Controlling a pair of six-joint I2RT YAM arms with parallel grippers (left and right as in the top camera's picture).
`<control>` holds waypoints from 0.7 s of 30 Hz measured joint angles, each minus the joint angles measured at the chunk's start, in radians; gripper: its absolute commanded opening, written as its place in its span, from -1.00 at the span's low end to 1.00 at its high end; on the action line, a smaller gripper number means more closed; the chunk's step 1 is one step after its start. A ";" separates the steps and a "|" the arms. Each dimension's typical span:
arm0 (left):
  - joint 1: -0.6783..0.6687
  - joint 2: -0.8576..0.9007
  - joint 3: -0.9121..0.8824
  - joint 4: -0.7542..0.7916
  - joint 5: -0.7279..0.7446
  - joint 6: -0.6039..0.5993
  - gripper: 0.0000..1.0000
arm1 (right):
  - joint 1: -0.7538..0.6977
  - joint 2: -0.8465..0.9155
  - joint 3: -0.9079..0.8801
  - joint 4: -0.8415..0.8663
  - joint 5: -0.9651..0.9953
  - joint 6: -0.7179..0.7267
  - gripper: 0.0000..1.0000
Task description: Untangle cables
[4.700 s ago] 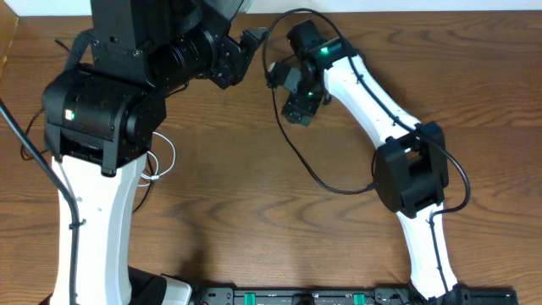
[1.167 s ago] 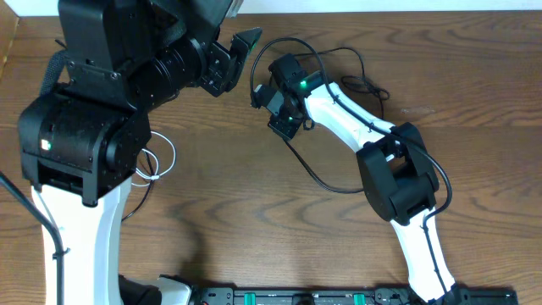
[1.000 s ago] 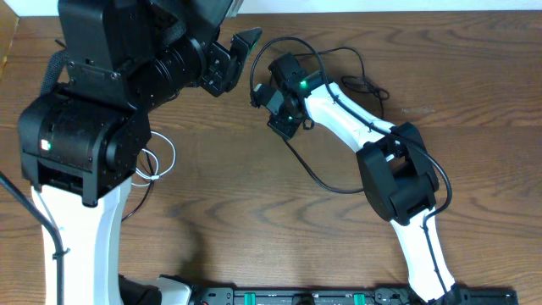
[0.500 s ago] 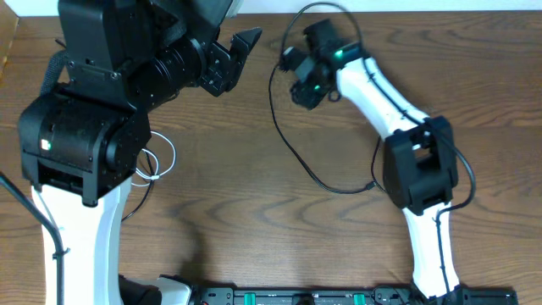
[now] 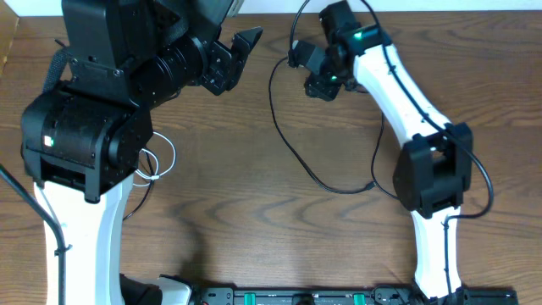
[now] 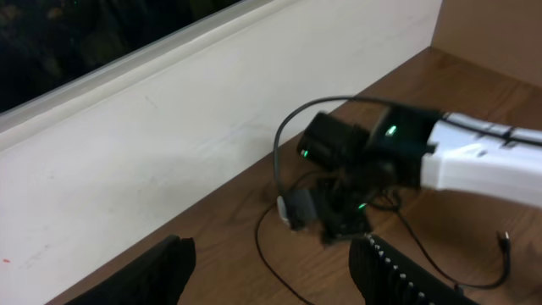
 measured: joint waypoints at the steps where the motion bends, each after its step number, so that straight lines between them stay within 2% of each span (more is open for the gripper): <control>1: 0.000 0.000 0.000 0.001 0.000 0.000 0.28 | -0.007 -0.011 0.012 -0.045 -0.008 -0.057 0.33; 3: 0.000 0.000 0.000 0.000 0.000 0.000 0.28 | -0.019 -0.027 0.031 -0.110 -0.016 -0.134 0.34; 5: 0.000 0.000 0.000 0.001 0.000 0.000 0.28 | -0.037 -0.036 0.056 -0.192 -0.017 -0.220 0.50; 10: 0.000 0.000 0.000 0.001 0.000 0.000 0.28 | -0.087 -0.037 0.084 -0.296 0.049 -0.332 0.42; 13: 0.000 0.000 0.000 0.001 0.000 0.000 0.27 | -0.114 -0.037 0.085 -0.296 0.065 -0.357 0.45; 19: 0.000 0.000 0.000 -0.001 0.000 0.000 0.27 | -0.146 -0.037 0.085 -0.269 0.086 -0.377 0.34; 21: 0.000 0.000 0.000 -0.003 0.000 0.000 0.29 | -0.147 -0.037 0.085 -0.263 0.089 -0.380 0.24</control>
